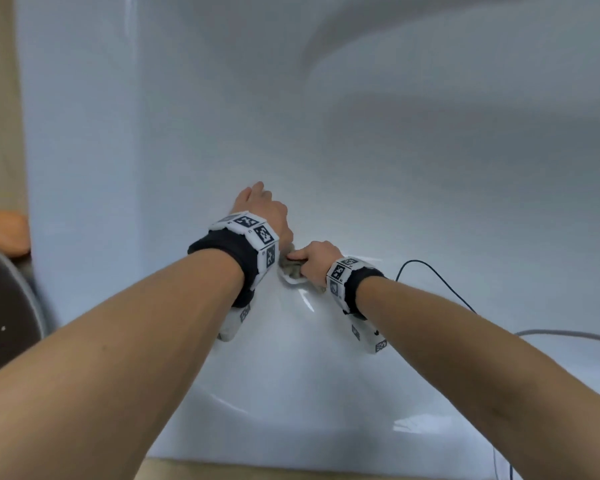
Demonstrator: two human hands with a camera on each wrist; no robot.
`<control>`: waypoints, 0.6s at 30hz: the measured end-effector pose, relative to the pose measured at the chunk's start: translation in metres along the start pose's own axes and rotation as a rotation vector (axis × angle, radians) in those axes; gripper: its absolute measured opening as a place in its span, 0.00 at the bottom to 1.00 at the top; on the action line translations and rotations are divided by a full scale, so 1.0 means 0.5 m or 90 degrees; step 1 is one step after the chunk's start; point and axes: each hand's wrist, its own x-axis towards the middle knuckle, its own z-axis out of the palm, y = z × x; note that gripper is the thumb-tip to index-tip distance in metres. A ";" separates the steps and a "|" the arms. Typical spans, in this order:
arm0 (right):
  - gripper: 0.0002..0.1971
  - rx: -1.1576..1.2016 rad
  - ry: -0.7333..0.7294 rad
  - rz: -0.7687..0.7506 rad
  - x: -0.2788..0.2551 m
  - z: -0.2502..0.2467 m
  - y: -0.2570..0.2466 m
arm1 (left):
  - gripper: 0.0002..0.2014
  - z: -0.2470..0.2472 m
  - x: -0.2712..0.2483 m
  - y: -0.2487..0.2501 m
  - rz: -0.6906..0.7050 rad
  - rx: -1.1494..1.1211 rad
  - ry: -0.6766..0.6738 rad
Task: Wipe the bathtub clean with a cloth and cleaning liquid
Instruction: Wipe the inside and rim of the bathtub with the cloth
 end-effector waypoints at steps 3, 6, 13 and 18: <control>0.23 0.310 0.146 0.106 0.035 -0.035 0.012 | 0.25 -0.053 0.006 -0.019 -0.006 0.100 0.092; 0.23 0.545 0.219 0.150 0.059 -0.069 -0.001 | 0.21 -0.132 0.003 -0.063 -0.038 0.184 0.234; 0.28 0.670 0.176 0.070 0.080 -0.143 -0.123 | 0.44 -0.257 -0.025 -0.181 -0.187 0.101 0.429; 0.26 0.647 0.185 0.050 0.069 -0.202 -0.184 | 0.40 -0.291 -0.031 -0.193 -0.182 0.047 0.439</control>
